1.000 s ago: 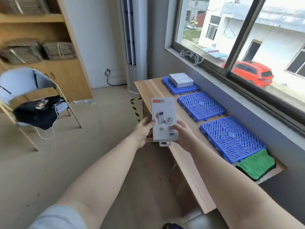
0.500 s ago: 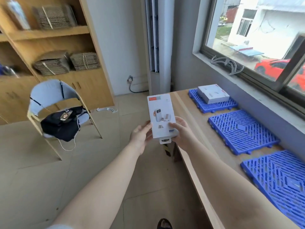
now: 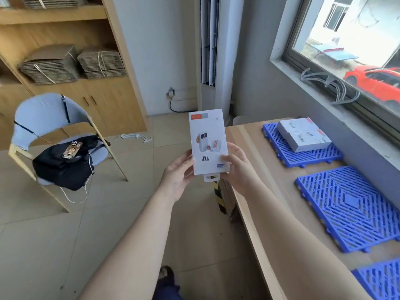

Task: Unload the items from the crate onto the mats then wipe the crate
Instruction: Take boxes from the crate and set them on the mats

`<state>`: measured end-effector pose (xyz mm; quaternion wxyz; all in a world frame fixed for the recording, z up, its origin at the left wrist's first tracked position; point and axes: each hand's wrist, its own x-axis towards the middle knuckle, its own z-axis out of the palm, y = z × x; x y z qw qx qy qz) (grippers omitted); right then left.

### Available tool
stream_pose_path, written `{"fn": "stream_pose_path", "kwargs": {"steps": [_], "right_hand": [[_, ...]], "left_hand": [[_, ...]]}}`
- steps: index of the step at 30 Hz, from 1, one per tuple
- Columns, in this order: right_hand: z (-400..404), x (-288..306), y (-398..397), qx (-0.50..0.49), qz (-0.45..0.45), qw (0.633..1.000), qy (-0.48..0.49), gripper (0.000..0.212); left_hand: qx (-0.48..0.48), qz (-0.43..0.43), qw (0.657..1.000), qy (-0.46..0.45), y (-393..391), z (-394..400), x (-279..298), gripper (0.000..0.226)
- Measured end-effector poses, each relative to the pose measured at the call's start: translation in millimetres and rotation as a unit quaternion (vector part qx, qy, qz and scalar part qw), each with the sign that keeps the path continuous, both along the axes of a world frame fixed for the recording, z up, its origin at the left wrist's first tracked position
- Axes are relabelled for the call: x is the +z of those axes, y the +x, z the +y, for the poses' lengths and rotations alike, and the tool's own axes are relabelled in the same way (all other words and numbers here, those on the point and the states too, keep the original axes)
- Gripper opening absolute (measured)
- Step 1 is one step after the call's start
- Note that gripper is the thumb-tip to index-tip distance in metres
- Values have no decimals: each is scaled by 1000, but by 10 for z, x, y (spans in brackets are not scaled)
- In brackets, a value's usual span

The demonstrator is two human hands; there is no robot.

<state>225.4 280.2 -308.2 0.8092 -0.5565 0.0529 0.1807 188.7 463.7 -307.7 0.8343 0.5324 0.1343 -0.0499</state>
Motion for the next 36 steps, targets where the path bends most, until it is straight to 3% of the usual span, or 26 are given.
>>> {"fn": "stream_pose_path", "kwargs": {"steps": [4,8,18,24,32,36], "right_hand": [[125,-26,413,-34,3,997,-64,42],[289,-49,930,-82,-5,994,-78,44],[409,-95,2059,-246,78,963,-77,42],[-25,-212,2316,-338,119,931,-71,38],[-1037,-47,2672,-424,46,904,-34,42],[-1489,132,2886,-447,24,892,-68,39]], "left_hand": [[-52,-26,995,80,548,179,-149,37],[-80,-9,993,85,1293,307,-230,36],[-227,4,966,124,3091,338,-245,33],[-335,-20,931,140,3721,-201,-295,31],[-436,-23,892,115,4369,-1340,-143,42],[-456,-5,885,97,4670,-1808,25,39]]}}
